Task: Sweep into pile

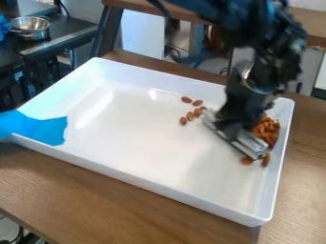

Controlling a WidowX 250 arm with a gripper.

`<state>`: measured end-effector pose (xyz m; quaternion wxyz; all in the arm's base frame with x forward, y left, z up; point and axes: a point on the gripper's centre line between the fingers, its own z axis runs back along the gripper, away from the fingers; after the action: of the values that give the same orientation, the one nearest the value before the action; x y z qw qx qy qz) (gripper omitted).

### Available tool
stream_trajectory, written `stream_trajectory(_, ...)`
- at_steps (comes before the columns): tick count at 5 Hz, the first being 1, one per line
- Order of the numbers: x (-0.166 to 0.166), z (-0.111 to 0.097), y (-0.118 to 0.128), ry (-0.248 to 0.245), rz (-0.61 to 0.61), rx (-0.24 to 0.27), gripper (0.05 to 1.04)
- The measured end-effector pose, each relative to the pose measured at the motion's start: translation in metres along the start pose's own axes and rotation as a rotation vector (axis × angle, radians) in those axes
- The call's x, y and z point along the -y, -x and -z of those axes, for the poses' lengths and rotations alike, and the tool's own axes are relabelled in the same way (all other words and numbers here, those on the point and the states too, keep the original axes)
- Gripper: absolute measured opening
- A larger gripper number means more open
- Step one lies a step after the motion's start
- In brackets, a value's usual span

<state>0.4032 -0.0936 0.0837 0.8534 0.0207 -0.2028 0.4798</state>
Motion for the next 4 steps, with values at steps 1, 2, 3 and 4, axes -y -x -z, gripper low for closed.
stream_trajectory(1,-0.026,-0.027,-0.045,0.192,0.109,-0.086,0.366)
stream_trajectory(2,-0.059,-0.039,-0.084,0.361,0.2,-0.118,0.366)
stream_trajectory(3,-0.074,-0.035,-0.105,0.411,0.375,-0.102,0.366)
stream_trajectory(4,-0.094,0.008,-0.117,0.314,0.537,-0.114,0.366)
